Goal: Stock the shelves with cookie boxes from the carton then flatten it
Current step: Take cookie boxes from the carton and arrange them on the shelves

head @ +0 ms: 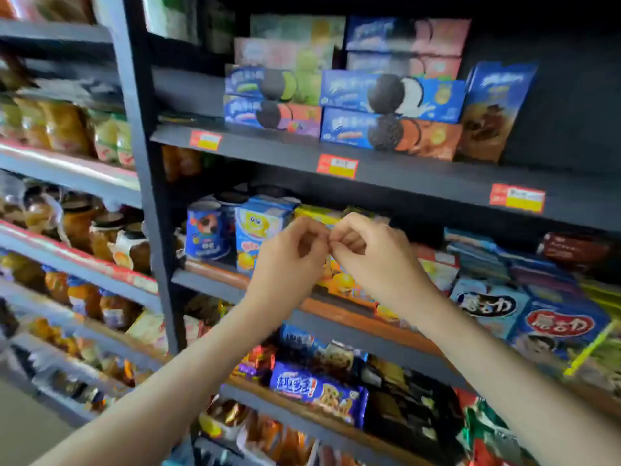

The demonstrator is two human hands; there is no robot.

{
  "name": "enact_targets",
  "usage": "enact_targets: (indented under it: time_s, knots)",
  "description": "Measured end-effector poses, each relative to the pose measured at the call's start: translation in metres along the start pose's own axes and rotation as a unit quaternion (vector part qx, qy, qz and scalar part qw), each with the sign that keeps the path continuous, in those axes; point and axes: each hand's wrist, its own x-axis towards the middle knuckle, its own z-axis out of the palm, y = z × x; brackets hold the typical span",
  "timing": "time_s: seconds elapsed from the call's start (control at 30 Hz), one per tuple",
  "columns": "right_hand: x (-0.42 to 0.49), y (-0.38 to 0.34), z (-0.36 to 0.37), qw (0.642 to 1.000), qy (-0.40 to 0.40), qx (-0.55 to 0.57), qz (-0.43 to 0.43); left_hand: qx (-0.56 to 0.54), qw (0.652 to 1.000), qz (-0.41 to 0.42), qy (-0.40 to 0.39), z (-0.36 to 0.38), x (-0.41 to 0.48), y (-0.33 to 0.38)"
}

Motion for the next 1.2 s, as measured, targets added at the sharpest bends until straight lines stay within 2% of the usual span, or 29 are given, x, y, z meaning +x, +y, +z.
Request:
enact_targets:
  time_s: [0.1,0.23,0.37,0.5,0.67,0.9,1.07,1.2]
  knots:
    - [-0.027,0.021,0.074,0.995,-0.085,0.030,0.043,0.033,0.994,-0.104,-0.024,-0.013,-0.050,-0.071]
    - [-0.075,0.054,0.183,0.972,-0.209,0.055,0.095,0.075,0.966,-0.245,-0.043,-0.023,-0.123,-0.163]
    - [-0.134,0.093,0.290,0.937,-0.320,0.066,0.122,0.098,0.908,-0.406,-0.030,-0.022,-0.201,-0.258]
    - [-0.201,0.134,0.389,0.903,-0.399,0.067,0.142,0.118,0.846,-0.519,-0.025,-0.003,-0.295,-0.347]
    - [-0.299,0.198,0.498,0.871,-0.464,0.051,0.155,0.114,0.772,-0.625,0.000,0.044,-0.414,-0.444]
    - [-0.460,0.308,0.634,0.800,-0.547,0.039,0.244,0.087,0.662,-0.743,0.039,0.132,-0.581,-0.581]
    - [-0.549,0.372,0.697,0.728,-0.621,-0.013,0.291,0.038,0.594,-0.803,0.040,0.176,-0.666,-0.655]
    - [-0.590,0.405,0.730,0.703,-0.656,-0.040,0.271,0.053,0.558,-0.828,0.016,0.195,-0.707,-0.698]
